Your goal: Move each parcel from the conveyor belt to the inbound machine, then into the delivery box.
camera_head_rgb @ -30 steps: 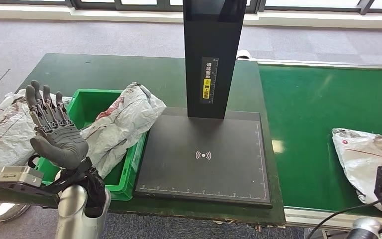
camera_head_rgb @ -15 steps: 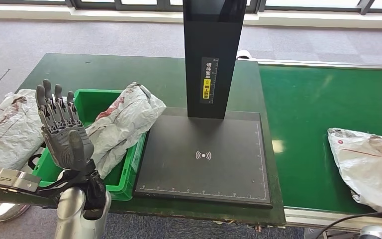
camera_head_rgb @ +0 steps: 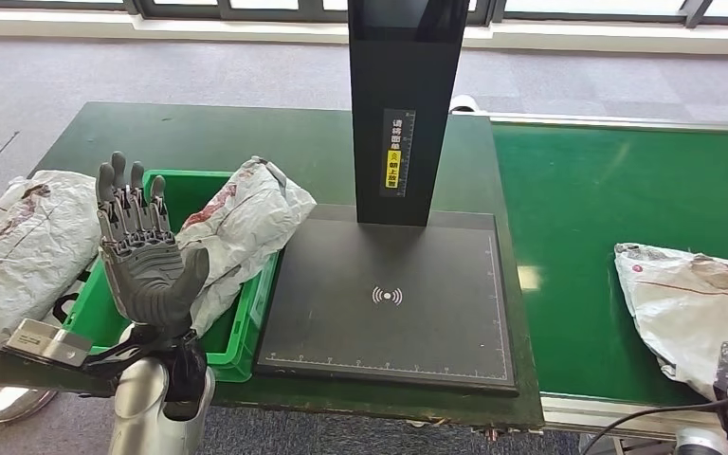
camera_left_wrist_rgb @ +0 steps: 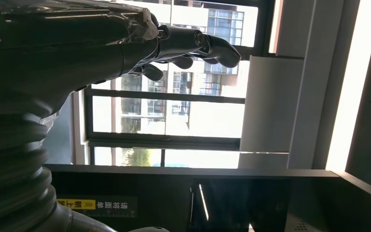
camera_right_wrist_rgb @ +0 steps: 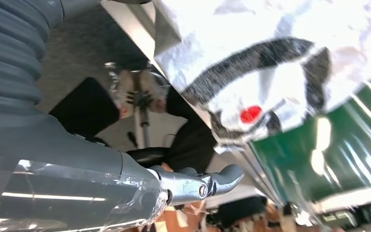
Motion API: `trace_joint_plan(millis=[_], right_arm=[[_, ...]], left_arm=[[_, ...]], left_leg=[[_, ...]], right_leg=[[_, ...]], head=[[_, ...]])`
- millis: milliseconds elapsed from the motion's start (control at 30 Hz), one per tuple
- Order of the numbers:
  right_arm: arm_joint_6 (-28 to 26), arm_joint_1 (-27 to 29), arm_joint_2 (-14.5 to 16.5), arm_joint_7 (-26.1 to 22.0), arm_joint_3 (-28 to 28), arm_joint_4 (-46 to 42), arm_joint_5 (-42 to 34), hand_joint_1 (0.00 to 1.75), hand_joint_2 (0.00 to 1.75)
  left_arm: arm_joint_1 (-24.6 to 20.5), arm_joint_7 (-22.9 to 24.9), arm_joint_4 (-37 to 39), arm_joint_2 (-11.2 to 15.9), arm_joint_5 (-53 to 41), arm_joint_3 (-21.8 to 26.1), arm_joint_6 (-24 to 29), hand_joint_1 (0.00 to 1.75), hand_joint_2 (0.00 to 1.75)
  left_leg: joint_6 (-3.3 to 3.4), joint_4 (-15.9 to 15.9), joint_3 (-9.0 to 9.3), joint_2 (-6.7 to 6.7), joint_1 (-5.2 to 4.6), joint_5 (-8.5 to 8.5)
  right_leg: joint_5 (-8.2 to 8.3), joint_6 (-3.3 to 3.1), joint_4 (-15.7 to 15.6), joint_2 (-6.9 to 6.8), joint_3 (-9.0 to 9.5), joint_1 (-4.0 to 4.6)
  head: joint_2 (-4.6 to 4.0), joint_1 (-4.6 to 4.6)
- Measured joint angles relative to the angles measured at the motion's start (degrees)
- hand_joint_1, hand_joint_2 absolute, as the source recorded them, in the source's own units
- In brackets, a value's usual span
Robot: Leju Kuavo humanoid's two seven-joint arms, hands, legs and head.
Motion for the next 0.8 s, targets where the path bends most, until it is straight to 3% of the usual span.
trace_joint_plan(millis=[100,200,467,700,800], right_arm=[[-3.23,-0.42,0.19,-8.50,-0.79,-0.57,-6.86,0.00,1.75],[-4.02,-0.06,1.41,-11.93,0.07,-5.10,-17.52,0.00,1.75],[-3.64,1.09,4.21,-12.34,4.37,-15.81,-25.33,0.00,1.75],[7.57,0.14,3.95,-12.36,14.43,-13.87,-41.43,0.00,1.75],[9.14,0.27,4.02,-12.37,20.47,-13.83,-47.46,0.00,1.75]], left_arm=[[-0.01,0.00,0.50,0.00,-0.06,-0.08,0.69,0.00,1.75],[-0.03,0.00,1.00,0.00,-0.20,-0.34,1.21,0.00,1.75],[-0.35,0.00,3.11,0.01,-0.98,-0.89,1.64,0.00,1.75],[-0.49,0.01,4.87,0.02,-1.47,-0.89,0.53,0.00,1.75],[-0.47,0.01,5.34,0.02,-1.95,-0.89,0.59,0.00,1.75]], left_leg=[[0.00,0.00,0.01,-0.01,0.01,0.00],[0.00,0.00,0.00,-0.09,0.01,0.00],[-0.01,0.00,-0.02,0.01,0.00,-0.02],[0.03,0.00,0.03,0.13,0.00,0.04],[0.04,0.00,0.02,0.10,0.00,0.08]], right_leg=[[0.00,0.00,0.01,-0.01,0.00,0.01],[-0.01,0.00,0.01,-0.09,0.01,0.01],[0.00,0.00,0.01,0.06,0.01,0.00],[0.07,0.07,0.01,0.13,0.01,0.00],[0.09,0.08,0.02,0.10,0.02,0.00]], head=[[0.00,0.00],[0.00,0.00],[0.00,0.00],[0.00,0.00],[0.00,0.00]])
